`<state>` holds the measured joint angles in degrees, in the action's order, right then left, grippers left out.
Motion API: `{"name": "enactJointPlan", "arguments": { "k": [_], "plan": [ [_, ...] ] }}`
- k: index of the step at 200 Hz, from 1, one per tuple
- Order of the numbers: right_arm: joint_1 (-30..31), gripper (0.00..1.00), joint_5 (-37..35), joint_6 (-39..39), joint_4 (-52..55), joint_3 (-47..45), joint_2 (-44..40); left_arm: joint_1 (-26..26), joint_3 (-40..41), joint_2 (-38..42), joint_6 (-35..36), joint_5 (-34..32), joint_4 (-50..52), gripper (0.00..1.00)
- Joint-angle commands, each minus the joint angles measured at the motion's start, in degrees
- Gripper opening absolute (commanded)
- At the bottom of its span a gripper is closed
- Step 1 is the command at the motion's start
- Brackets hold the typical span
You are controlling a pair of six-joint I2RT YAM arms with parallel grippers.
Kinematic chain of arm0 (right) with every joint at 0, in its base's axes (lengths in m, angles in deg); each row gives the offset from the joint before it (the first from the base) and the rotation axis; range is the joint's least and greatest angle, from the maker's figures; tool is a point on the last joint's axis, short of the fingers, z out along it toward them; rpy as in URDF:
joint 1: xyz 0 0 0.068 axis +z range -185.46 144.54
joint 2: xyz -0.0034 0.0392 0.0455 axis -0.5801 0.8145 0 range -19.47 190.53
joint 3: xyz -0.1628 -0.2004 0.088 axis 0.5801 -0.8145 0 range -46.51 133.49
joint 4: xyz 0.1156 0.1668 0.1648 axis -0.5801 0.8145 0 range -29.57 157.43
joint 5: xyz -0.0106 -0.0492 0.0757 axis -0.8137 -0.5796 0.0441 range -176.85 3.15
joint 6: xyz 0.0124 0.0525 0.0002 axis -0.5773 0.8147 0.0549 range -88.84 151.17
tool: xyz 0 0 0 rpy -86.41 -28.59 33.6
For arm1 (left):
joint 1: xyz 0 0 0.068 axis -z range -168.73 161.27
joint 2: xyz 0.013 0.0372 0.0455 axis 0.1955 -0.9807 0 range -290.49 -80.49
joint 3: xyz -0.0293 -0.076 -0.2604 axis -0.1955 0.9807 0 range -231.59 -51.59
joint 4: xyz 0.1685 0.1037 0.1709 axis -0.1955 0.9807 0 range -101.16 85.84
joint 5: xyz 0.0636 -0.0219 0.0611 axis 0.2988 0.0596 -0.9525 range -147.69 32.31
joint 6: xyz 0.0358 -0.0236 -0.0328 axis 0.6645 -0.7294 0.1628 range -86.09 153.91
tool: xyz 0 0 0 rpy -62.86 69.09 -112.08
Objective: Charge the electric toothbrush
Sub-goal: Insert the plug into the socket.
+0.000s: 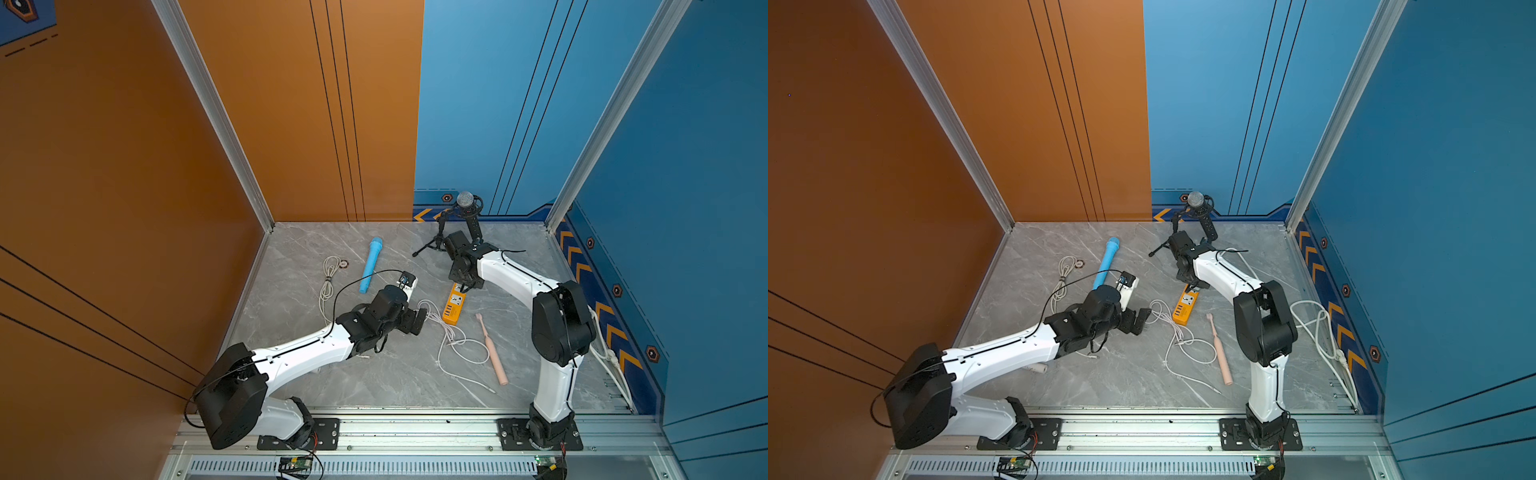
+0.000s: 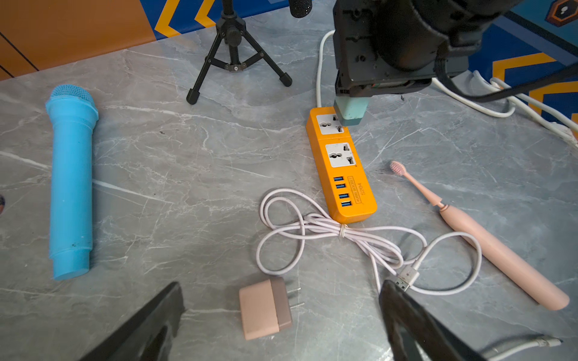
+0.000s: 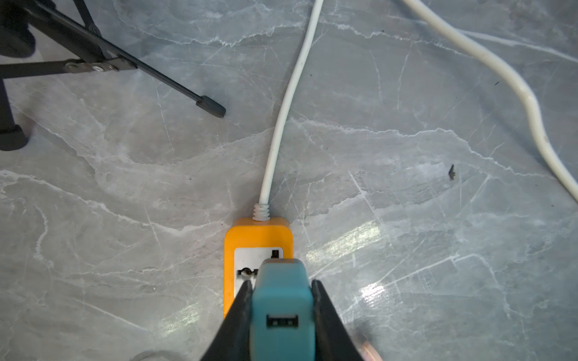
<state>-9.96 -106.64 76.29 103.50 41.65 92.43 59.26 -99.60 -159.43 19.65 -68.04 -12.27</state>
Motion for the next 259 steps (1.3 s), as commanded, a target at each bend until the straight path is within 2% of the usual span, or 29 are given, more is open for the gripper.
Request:
{"name": "enactJointPlan", "arguments": {
  "k": [1,55,94,119,152,178,201,232,259],
  "plan": [
    [0.26,0.12,-2.08,1.64,1.51,1.33,0.91,-0.61,0.87,0.37,-0.94,-1.12,-0.79,0.99],
    [-0.27,0.12,1.63,0.76,0.44,1.31,2.4,-0.97,1.16,0.71,-1.03,-0.99,-0.77,0.99],
    [-0.53,0.13,1.98,0.36,0.37,-3.13,0.2,-1.28,1.51,0.8,-1.27,-1.25,-0.76,0.98],
    [-0.47,0.13,5.63,-0.73,-1.3,-4.71,-0.29,-1.34,1.25,0.45,-1.29,-1.07,-0.76,0.99],
    [-0.35,0.14,2.15,-3.25,-1.65,-5.09,0.49,-1.42,1.32,0.71,-1.7,-1.11,-0.81,0.99],
    [-2.07,0.14,5.69,-3.71,-5.2,-7.27,-0.04,-1.56,1.59,1.11,-1.82,-1.16,-0.82,0.99],
    [-0.93,0.15,4.09,-3.83,-7.22,-9.03,-2.13,-1.58,1.93,1.55,-1.91,-1.69,-0.82,0.99],
    [0.58,0.15,5.31,-2.87,-8.68,-10.83,-3.45,-1.7,1.95,1.67,-2.0,-1.82,-0.79,0.99],
    [1.31,0.15,0.87,-2.62,-10.01,-12.75,-5.44,-1.76,2.2,2.1,-2.09,-2.02,-0.83,0.99]
  ]
}}
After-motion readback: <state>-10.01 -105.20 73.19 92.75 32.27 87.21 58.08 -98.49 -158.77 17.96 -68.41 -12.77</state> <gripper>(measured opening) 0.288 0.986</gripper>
